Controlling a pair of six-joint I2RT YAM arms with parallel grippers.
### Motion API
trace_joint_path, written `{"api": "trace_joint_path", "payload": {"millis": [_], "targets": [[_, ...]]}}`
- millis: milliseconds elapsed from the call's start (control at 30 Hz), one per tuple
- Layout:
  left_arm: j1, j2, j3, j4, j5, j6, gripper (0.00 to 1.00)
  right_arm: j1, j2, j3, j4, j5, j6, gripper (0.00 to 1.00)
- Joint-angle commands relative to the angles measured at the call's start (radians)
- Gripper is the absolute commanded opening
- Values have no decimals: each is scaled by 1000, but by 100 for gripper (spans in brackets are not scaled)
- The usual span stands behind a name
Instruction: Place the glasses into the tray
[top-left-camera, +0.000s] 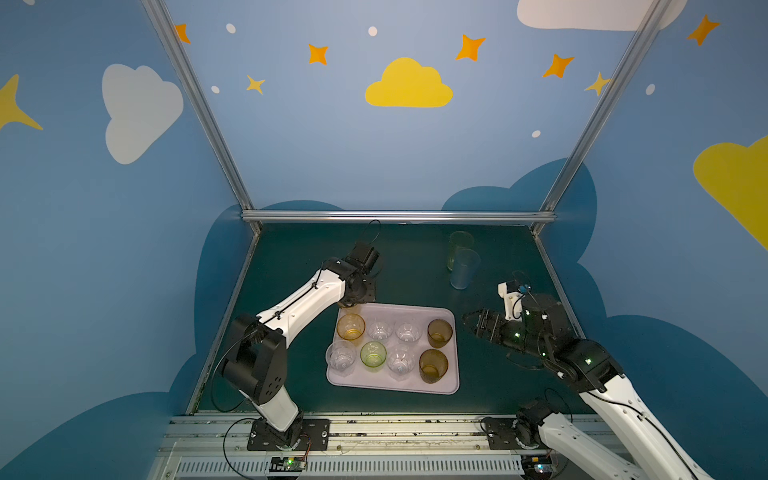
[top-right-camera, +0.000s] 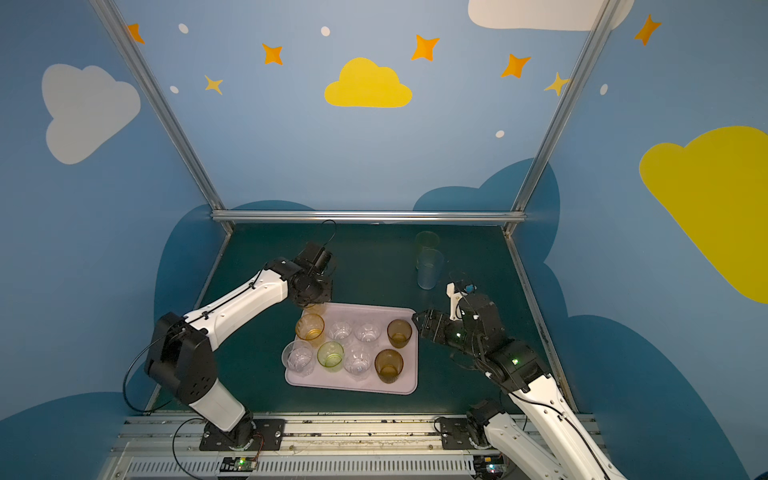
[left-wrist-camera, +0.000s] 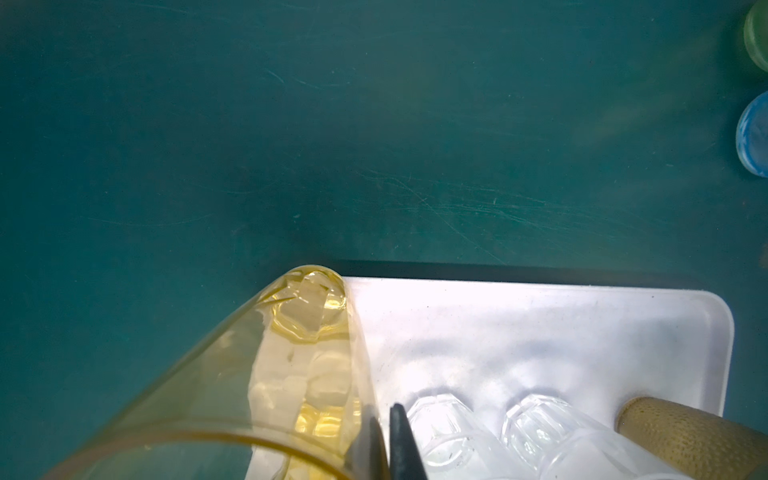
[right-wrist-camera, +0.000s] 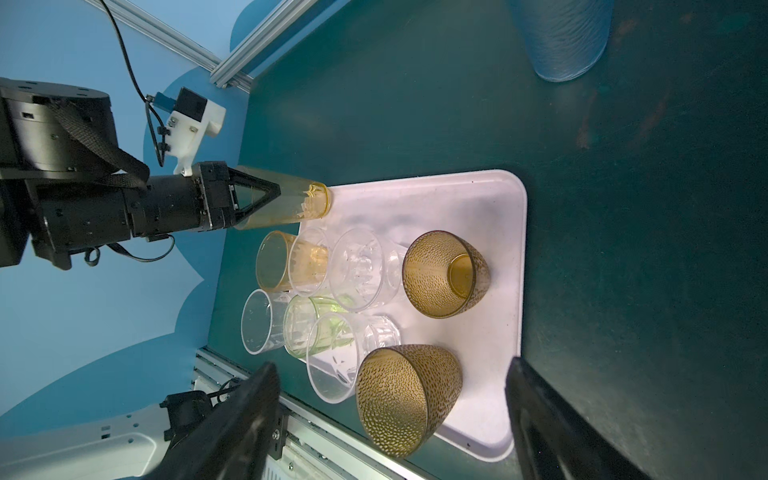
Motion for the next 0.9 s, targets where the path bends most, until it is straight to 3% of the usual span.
{"api": "trace_joint_path", "payload": {"millis": [0,867], "targets": [[4,-8,20,-22,-6,7,7,-5,-3,12,3,-7,-11,84],[-20,-54,-35,-45,28,-1,5,-19,10,24,-10,-8,-20,84]]}}
